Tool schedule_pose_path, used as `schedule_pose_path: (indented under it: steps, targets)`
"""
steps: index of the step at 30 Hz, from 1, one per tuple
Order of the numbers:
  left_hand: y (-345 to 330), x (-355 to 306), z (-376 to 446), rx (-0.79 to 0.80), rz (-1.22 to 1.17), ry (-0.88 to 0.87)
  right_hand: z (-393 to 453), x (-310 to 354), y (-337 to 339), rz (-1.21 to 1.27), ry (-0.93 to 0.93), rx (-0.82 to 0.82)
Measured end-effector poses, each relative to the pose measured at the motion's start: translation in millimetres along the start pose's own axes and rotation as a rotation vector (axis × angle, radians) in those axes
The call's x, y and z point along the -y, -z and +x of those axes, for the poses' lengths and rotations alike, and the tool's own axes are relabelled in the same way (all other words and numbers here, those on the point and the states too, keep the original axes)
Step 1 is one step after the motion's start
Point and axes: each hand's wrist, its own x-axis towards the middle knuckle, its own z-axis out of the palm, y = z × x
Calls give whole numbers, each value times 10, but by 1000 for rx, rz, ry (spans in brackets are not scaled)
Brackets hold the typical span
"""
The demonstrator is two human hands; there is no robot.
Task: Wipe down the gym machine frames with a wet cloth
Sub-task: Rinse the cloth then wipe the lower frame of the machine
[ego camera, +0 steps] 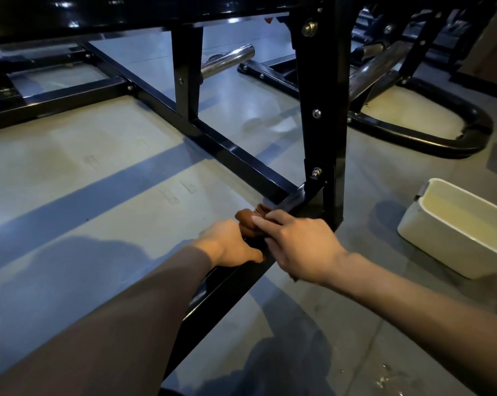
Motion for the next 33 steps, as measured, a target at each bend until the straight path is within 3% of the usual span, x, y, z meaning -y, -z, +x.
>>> schedule_pose_path:
  steps: [2, 6, 8, 11, 13, 18, 20, 25, 27, 33]
  targets:
    - [18, -15, -48, 12, 4, 26, 132, -197, 2, -77, -65, -31]
    - [54, 6, -118, 101, -55, 52, 342, -510, 94, -121, -376, 30]
    - [47, 14, -127, 79, -69, 57, 317, -298, 131, -129, -330, 55]
    - [34, -1, -155, 33, -93, 29, 126, 203, 94, -82, -58, 108]
    - [37, -31, -169, 55, -105, 18, 124, 220, 52, -93, -10, 91]
    - [95, -66, -200, 75, -95, 90, 357, -472, 68, -156, -364, 50]
    - [92, -53, -195, 85, -80, 83, 371, -459, 90, -138, -409, 55]
    - [33, -26, -162, 37, -63, 33, 113, 200, 40, 39, -21, 89]
    - [35, -25, -163, 48, -53, 29, 113, 37, 30, 29, -4, 16]
    - [79, -38, -168, 95, -80, 74, 264, -700, 51, -14, -423, -14]
